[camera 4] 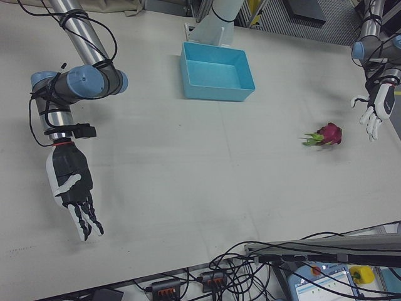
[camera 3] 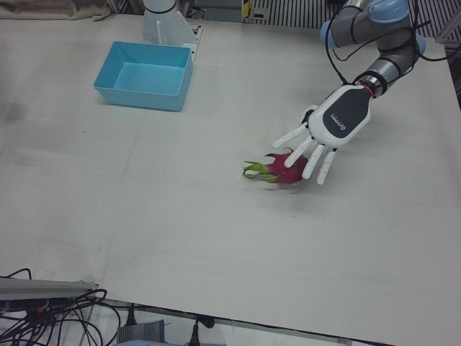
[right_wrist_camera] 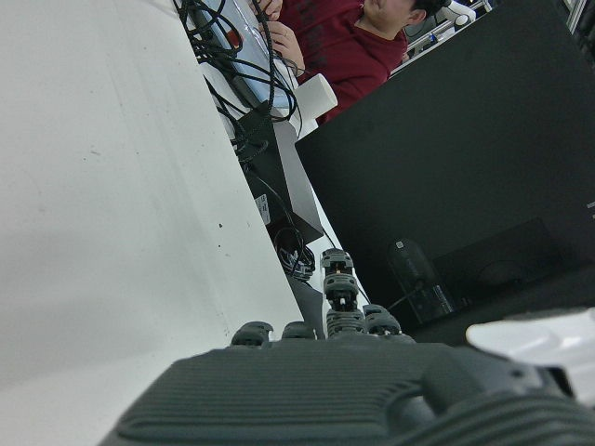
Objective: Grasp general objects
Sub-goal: 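Move the left hand in toward the dragon fruit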
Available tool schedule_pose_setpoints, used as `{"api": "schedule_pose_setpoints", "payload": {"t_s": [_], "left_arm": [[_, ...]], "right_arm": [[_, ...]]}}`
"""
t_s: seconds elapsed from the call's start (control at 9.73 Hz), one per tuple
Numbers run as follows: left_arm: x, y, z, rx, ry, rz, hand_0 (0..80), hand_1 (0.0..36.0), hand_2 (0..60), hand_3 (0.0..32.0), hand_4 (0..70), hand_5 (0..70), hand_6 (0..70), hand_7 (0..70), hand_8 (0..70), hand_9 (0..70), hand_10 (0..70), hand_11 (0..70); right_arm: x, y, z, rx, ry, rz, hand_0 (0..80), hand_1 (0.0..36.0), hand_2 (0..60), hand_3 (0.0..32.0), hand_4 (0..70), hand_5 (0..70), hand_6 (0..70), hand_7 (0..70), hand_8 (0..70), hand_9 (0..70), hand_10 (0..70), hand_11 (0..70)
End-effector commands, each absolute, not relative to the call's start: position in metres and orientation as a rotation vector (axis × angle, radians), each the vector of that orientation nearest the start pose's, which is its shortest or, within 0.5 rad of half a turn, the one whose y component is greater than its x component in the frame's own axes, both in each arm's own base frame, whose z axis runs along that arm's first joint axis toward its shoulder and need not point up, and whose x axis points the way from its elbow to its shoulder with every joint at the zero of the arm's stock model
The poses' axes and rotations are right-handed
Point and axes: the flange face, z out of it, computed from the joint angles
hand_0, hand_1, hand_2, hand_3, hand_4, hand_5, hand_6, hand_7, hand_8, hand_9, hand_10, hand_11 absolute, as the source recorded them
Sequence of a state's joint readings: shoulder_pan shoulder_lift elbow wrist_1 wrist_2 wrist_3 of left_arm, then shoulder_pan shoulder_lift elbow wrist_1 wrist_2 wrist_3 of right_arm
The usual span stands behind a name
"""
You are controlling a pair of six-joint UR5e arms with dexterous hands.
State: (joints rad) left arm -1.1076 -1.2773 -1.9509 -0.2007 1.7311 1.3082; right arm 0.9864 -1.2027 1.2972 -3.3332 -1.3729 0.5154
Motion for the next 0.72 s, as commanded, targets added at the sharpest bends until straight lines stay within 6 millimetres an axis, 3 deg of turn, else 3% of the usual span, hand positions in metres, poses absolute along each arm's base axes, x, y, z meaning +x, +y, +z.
{"api": "schedule_pose_setpoints", "payload": {"t_s": [0.0,0.1,0.21,0.31,0.41,0.51,0.62], "left_arm": [[0.067,-0.399,0.611,0.684,1.75,-0.794,27.2,7.3,24.5,32.0,0.0,0.0,0.0,0.0,0.0,0.0,0.0,0.0],[0.07,-0.398,0.615,0.641,1.761,-0.798,18.4,0.0,0.0,32.0,0.0,0.0,0.0,0.0,0.0,0.0,0.0,0.0],[0.072,-0.396,0.623,0.601,1.768,-0.801,11.3,0.2,6.7,32.0,0.0,0.0,0.0,0.0,0.0,0.0,0.0,0.0],[0.072,-0.396,0.623,0.597,1.769,-0.799,9.6,2.9,22.8,32.0,0.0,0.0,0.0,0.0,0.0,0.0,0.0,0.0],[0.073,-0.397,0.623,0.593,1.77,-0.8,13.5,10.1,46.8,32.0,0.0,0.0,0.0,0.0,0.0,0.0,0.0,0.0],[0.074,-0.396,0.626,0.57,1.774,-0.817,15.7,13.7,58.9,32.0,0.0,0.0,0.0,0.0,0.0,0.0,0.0,0.0],[0.074,-0.397,0.626,0.567,1.781,-0.819,14.2,14.7,60.0,32.0,0.0,0.0,0.0,0.0,0.0,0.0,0.0,0.0]], "right_arm": [[-0.221,-0.611,0.63,0.879,1.863,-2.262,0.0,0.0,0.0,0.0,0.0,0.0,0.0,0.0,0.0,0.0,0.0,0.0],[-0.221,-0.61,0.631,0.878,1.862,-2.264,0.0,0.0,0.0,0.0,0.0,0.0,0.0,0.0,0.0,0.0,0.0,0.0],[-0.221,-0.611,0.631,0.879,1.863,-2.262,0.0,0.0,0.0,0.0,0.0,0.0,0.0,0.0,0.0,0.0,0.0,0.0],[-0.221,-0.61,0.631,0.878,1.862,-2.264,0.0,0.0,0.0,0.0,0.0,0.0,0.0,0.0,0.0,0.0,0.0,0.0],[-0.221,-0.61,0.631,0.878,1.862,-2.264,0.0,0.0,0.0,0.0,0.0,0.0,0.0,0.0,0.0,0.0,0.0,0.0],[-0.221,-0.61,0.631,0.878,1.862,-2.264,0.0,0.0,0.0,0.0,0.0,0.0,0.0,0.0,0.0,0.0,0.0,0.0],[-0.221,-0.61,0.631,0.878,1.862,-2.264,0.0,0.0,0.0,0.0,0.0,0.0,0.0,0.0,0.0,0.0,0.0,0.0]]}}
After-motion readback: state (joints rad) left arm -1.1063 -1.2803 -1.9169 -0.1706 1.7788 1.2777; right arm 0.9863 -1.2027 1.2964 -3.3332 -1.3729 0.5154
